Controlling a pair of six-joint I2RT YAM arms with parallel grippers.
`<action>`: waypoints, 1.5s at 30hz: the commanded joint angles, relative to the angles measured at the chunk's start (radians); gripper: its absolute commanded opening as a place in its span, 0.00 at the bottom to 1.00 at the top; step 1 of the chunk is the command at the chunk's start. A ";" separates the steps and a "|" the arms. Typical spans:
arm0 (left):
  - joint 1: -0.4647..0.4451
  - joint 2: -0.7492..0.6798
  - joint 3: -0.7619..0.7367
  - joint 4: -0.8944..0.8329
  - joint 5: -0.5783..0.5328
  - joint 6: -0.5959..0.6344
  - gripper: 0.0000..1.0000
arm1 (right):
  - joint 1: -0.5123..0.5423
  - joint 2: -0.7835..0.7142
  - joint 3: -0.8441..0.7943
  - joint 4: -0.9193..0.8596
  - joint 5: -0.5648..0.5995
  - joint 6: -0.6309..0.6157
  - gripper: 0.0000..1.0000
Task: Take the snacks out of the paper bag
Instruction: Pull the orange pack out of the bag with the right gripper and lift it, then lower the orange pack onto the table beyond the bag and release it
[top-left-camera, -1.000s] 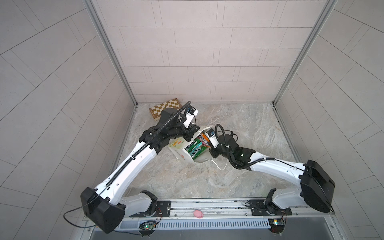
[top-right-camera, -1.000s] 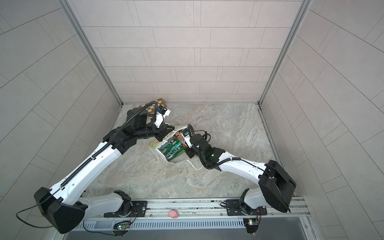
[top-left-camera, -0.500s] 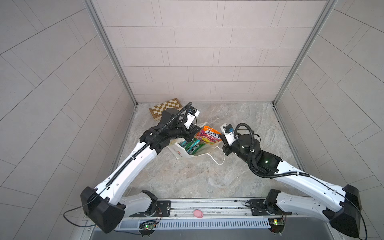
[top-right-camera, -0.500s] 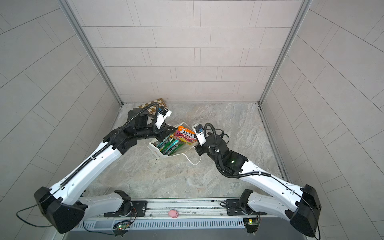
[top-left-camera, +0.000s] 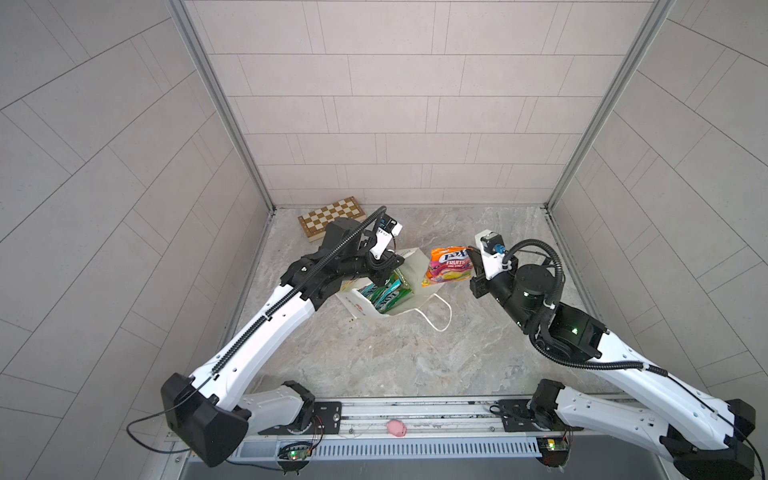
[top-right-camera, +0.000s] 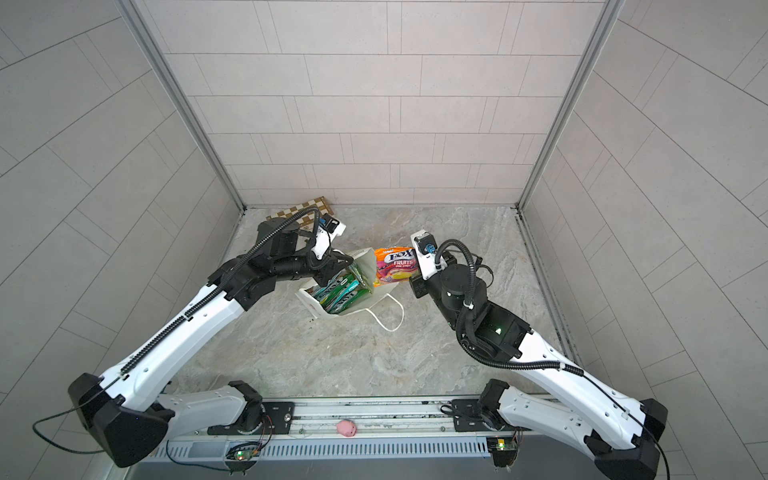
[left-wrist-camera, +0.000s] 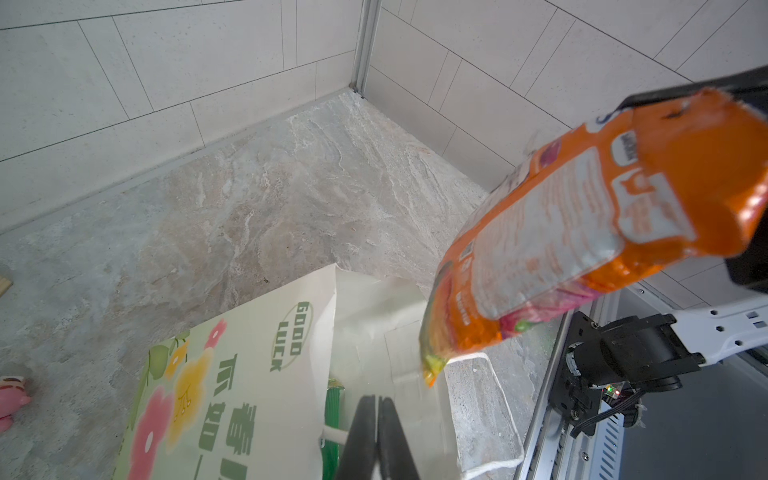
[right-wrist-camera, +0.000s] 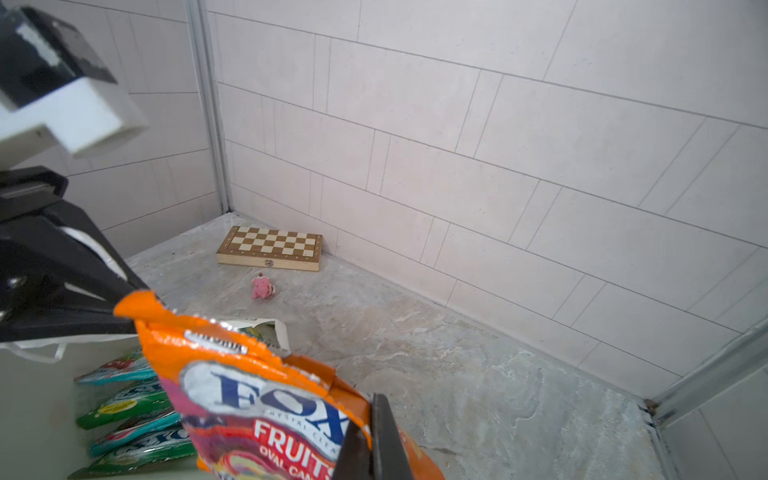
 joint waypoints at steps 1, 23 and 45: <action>-0.011 -0.003 0.022 0.001 0.015 0.016 0.00 | -0.025 -0.020 0.053 -0.032 0.102 -0.003 0.00; -0.032 0.006 0.021 0.000 0.018 0.016 0.00 | -0.803 0.436 -0.005 0.115 -0.553 0.334 0.00; -0.038 0.011 0.019 0.001 0.035 0.024 0.00 | -1.122 1.090 0.215 0.367 -0.704 0.611 0.00</action>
